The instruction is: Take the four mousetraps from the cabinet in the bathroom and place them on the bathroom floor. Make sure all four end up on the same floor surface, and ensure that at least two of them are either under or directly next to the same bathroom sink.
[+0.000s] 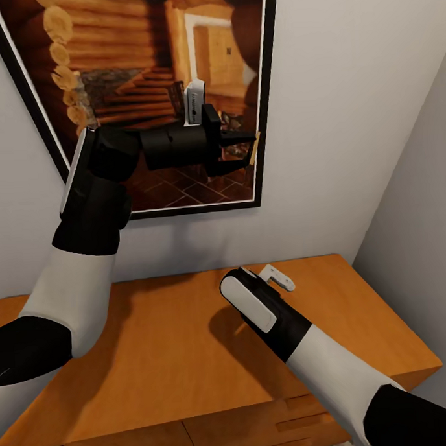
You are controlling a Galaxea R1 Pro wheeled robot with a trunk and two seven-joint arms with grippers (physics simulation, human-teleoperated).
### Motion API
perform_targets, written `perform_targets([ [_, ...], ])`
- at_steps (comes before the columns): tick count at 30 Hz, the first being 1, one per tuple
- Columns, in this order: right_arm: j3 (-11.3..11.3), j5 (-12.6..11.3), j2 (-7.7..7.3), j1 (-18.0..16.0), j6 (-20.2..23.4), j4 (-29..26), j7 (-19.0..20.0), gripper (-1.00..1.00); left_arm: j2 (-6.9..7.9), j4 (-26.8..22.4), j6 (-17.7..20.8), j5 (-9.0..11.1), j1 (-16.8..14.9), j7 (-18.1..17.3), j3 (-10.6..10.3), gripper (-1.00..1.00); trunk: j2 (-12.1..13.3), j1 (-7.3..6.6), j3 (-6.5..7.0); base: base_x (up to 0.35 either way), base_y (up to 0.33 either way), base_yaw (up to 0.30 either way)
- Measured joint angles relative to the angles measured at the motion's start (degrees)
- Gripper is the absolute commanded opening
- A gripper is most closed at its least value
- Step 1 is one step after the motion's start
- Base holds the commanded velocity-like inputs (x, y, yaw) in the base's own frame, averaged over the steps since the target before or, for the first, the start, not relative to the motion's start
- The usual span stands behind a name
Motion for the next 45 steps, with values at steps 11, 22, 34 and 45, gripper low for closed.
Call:
perform_targets([
  [11,-0.04,-2.64,0.00,0.61,6.05,-20.13,0.08,1.00,-0.07,0.01,0.01,-0.01,-0.01,0.00,0.00,-1.00,0.01,0.01,-0.01,0.000,0.000,0.000],
  [22,-0.30,-3.26,0.00,0.65,7.24,-18.93,0.08,1.00,0.16,0.01,0.01,-0.01,-0.01,0.00,0.01,-1.00,0.01,0.01,-0.01,0.000,0.000,0.000],
  [34,-0.13,-2.47,0.00,0.49,6.74,-4.17,0.08,1.00,0.29,0.09,0.01,-0.01,0.02,0.00,0.00,-1.00,0.01,0.01,-0.01,0.000,0.001,0.000],
  [45,-0.07,-2.41,0.00,0.18,6.65,-3.56,0.08,1.00,0.26,0.10,0.01,-0.01,0.06,0.00,0.00,-1.00,0.01,0.01,-0.01,0.000,0.044,0.000],
])
